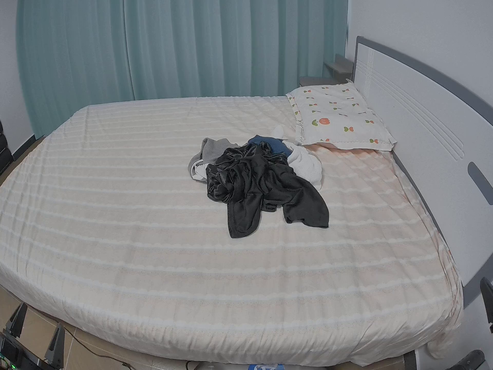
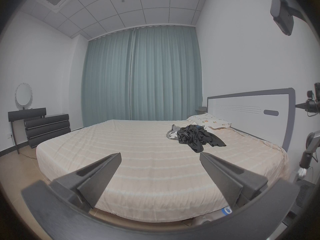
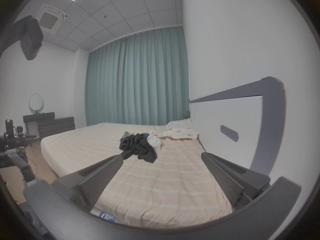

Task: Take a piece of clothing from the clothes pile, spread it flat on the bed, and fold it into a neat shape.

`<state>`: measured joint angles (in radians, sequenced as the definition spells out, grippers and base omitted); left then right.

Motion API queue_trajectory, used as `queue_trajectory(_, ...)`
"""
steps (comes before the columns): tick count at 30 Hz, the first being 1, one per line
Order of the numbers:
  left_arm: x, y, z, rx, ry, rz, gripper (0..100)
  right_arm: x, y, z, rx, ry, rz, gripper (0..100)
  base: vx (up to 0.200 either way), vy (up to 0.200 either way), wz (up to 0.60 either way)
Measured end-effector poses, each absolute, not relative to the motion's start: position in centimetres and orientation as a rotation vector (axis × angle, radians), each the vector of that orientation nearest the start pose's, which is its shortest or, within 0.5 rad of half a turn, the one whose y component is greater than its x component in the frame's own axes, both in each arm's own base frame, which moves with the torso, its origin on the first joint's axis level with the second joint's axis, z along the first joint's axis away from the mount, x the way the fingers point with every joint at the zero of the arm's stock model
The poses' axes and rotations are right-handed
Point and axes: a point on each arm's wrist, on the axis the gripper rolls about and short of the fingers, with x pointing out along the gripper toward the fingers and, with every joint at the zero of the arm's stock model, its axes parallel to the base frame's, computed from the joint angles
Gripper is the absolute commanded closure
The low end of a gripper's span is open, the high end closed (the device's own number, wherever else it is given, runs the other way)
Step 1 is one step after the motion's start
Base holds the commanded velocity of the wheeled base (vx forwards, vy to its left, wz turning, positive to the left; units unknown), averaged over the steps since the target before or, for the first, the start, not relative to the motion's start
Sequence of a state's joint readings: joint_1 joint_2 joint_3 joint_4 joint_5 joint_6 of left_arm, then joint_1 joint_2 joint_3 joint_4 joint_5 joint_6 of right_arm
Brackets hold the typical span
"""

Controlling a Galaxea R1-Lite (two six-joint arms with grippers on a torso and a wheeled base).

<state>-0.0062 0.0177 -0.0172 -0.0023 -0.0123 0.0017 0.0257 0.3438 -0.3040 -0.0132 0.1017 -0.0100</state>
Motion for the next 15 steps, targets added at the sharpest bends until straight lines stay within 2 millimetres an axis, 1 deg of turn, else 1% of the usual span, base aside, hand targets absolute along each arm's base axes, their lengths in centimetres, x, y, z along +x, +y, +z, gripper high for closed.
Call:
queue_trajectory(4, -2.3, 0.0, 8.1, 0.003, -0.003, -0.019, 0, 2.8, 0.4, 17.7, 0.004, 0.118, 0.163, 0, 0.000, 0.000, 0.00)
queue_trajectory(8, -2.3, 0.0, 8.1, 0.004, -0.003, -0.020, 0, 6.5, 0.8, 18.5, 0.032, 0.194, 0.187, 0, 0.000, 0.000, 0.00)
queue_trajectory(9, -2.3, 0.0, 8.1, 0.004, -0.003, -0.020, 0, 7.8, 0.9, 18.6, 0.044, 0.218, 0.190, 0, 0.000, 0.000, 0.00)
queue_trajectory(10, -2.3, 0.0, 8.1, 0.004, -0.003, -0.020, 0, 8.4, 1.0, 18.7, 0.049, 0.225, 0.191, 0, 0.000, 0.000, 0.00)
queue_trajectory(14, -2.3, 0.0, 8.1, 0.005, -0.003, -0.020, 0, 12.5, 1.6, 19.0, 0.081, 0.275, 0.187, 0, 0.000, 0.000, 0.00)
queue_trajectory(15, -2.3, 0.0, 8.1, 0.005, -0.003, -0.020, 0, 13.8, 1.9, 19.0, 0.090, 0.291, 0.185, 0, 0.000, 0.000, 0.00)
